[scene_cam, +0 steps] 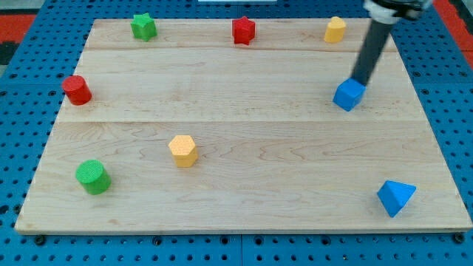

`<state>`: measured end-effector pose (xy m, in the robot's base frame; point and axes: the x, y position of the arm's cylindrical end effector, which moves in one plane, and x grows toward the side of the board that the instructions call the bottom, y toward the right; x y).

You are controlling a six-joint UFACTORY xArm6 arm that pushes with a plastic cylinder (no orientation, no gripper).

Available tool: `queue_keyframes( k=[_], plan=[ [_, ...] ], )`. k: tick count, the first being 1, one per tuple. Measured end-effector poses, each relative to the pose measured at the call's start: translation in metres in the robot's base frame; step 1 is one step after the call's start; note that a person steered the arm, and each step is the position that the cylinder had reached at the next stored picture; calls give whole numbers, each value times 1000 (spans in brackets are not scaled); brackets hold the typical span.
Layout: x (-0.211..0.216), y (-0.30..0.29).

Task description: Place the blue cube below the red star

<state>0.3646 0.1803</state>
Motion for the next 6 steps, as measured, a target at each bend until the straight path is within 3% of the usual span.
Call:
queue_keyframes(
  k=[2, 3, 5, 6],
  plan=[
    [45, 82],
    [55, 8],
    [9, -109],
    [20, -71]
  ],
)
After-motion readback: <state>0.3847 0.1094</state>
